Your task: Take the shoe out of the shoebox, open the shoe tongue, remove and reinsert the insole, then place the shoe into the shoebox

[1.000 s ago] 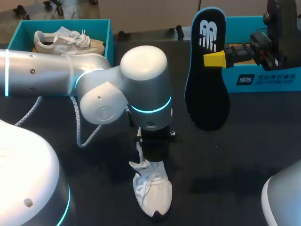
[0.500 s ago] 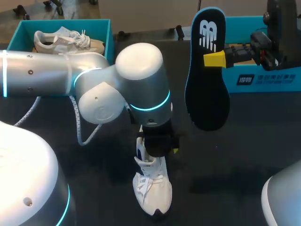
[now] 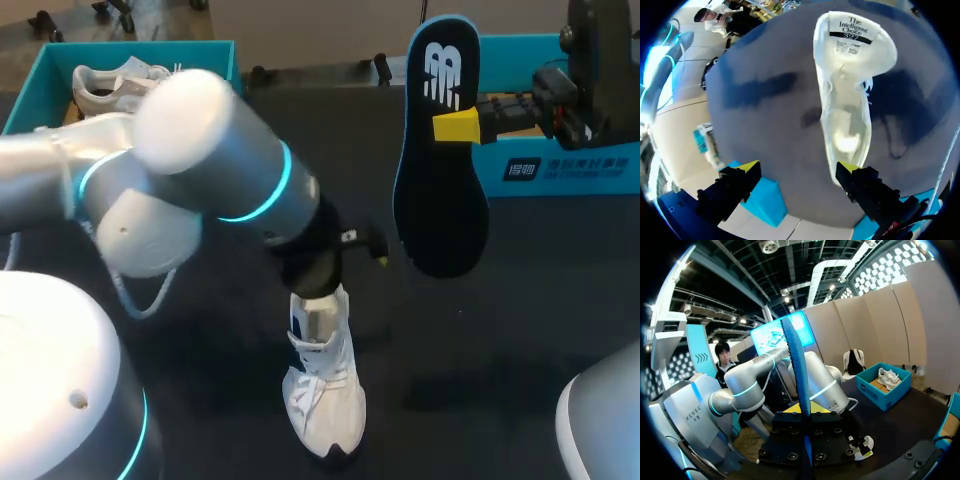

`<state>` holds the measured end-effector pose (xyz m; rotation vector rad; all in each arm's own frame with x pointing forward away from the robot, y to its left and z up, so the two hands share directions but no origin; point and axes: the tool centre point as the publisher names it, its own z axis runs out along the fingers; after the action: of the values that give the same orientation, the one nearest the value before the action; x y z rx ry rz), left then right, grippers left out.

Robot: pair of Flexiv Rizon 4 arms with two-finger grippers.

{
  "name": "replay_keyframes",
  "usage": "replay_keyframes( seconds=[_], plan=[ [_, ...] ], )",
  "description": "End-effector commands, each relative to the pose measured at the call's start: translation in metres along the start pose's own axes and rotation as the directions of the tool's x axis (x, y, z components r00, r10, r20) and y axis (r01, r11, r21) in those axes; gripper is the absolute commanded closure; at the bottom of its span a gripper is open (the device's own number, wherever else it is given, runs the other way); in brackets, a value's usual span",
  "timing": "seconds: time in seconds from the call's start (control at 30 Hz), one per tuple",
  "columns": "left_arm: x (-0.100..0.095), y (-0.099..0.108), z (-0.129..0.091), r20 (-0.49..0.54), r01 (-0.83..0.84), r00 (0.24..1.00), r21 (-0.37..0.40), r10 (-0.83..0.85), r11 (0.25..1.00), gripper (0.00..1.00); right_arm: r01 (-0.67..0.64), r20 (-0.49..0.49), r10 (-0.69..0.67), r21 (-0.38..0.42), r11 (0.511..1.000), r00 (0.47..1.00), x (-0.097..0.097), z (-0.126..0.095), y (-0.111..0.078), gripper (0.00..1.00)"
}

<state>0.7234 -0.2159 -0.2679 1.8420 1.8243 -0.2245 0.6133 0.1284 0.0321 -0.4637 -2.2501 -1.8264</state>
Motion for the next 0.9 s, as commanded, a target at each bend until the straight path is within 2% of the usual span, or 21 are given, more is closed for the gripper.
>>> replay_keyframes(
  seconds=[0.03,0.1,0.47,0.63,0.9],
  plan=[
    [0.009,0.009,-0.071,0.265,0.04,0.964,-0.05,-0.025,0.998,0.0,-0.002,-0.001,0.002,0.004,1.0,1.0,-0.002,0.003,0.001,1.0],
    [0.003,0.02,-0.087,0.357,0.079,0.932,-0.032,-0.062,0.996,0.0,-0.002,-0.001,0.002,0.004,1.0,1.0,-0.002,0.003,0.001,1.0],
    [0.003,0.02,-0.087,0.357,0.079,0.932,-0.032,-0.062,0.996,0.0,-0.002,-0.001,0.002,0.004,1.0,1.0,-0.002,0.003,0.001,1.0],
    [0.007,0.03,-0.092,0.494,0.085,0.868,-0.049,-0.05,0.995,0.0,-0.002,-0.001,0.002,0.004,1.0,1.0,-0.002,0.003,0.001,1.0],
    [0.0,0.048,-0.112,0.662,0.076,0.749,-0.037,-0.033,0.996,0.0,-0.002,-0.001,0.002,0.004,1.0,1.0,-0.002,0.003,0.001,1.0]
  ],
)
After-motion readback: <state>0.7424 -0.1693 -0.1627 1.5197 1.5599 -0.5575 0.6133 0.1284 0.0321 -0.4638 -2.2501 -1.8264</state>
